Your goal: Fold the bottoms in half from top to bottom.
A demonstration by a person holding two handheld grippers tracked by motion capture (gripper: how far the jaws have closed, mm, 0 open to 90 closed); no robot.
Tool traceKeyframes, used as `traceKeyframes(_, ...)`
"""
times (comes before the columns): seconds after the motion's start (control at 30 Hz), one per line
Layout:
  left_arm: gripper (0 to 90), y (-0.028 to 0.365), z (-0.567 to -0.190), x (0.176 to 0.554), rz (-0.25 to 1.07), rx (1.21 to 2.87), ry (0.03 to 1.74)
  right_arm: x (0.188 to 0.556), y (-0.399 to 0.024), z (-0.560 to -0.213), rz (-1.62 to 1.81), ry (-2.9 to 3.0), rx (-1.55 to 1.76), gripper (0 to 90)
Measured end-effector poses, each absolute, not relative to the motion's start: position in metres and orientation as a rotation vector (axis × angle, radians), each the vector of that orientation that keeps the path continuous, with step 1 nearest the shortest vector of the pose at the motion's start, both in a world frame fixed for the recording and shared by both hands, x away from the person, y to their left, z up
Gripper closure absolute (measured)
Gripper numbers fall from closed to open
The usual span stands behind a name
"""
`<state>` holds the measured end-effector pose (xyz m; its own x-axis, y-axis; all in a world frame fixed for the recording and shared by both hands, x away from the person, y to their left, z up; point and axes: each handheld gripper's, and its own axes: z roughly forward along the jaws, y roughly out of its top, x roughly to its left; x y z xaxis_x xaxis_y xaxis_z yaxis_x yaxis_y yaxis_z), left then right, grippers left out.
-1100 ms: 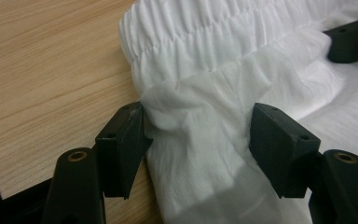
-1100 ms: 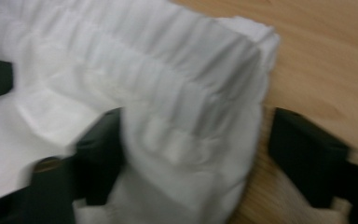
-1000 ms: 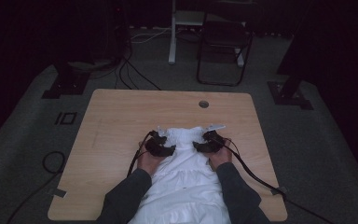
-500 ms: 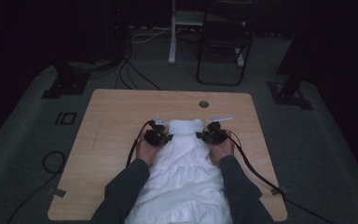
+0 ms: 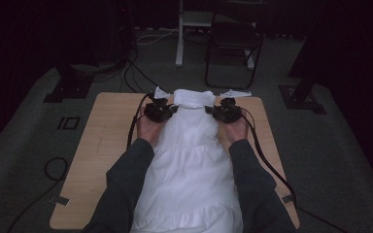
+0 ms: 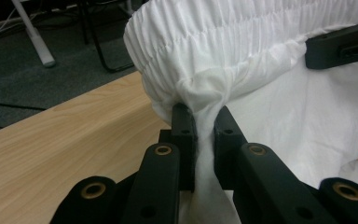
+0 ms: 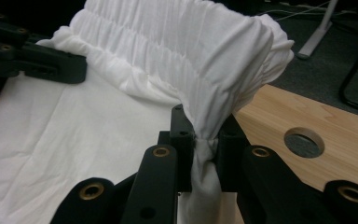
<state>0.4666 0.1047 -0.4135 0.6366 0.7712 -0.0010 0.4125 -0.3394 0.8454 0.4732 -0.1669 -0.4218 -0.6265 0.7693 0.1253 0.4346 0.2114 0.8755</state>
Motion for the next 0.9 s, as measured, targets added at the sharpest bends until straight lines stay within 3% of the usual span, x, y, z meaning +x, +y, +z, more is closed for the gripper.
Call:
traceKeyframes(0.2, 83.0, 0.109, -0.415, 0.436, 0.465, 1.995, 0.857, 0.446, -0.172, -0.428, 1.401, 2.192, 1.082, 80.7)
traceKeyframes(0.53, 82.3, 0.121, -0.431, 0.334, 0.377, 2.037, 0.71, 0.353, -0.186, -0.447, 1.465, 2.321, 0.936, 80.2)
traceKeyframes(0.63, 82.2, 0.122, -0.451, 0.31, 0.327, 2.08, 0.706, 0.329, -0.186, -0.464, 1.455, 2.379, 0.929, 80.2)
traceKeyframes(0.77, 81.8, 0.124, -0.499, 0.286, 0.162, 2.181, 0.762, 0.306, -0.182, -0.497, 1.383, 2.489, 0.943, 79.7)
traceKeyframes(0.9, 81.4, 0.122, -0.545, 0.278, 0.075, 2.292, 0.818, 0.293, -0.173, -0.531, 1.272, 2.615, 0.964, 78.8)
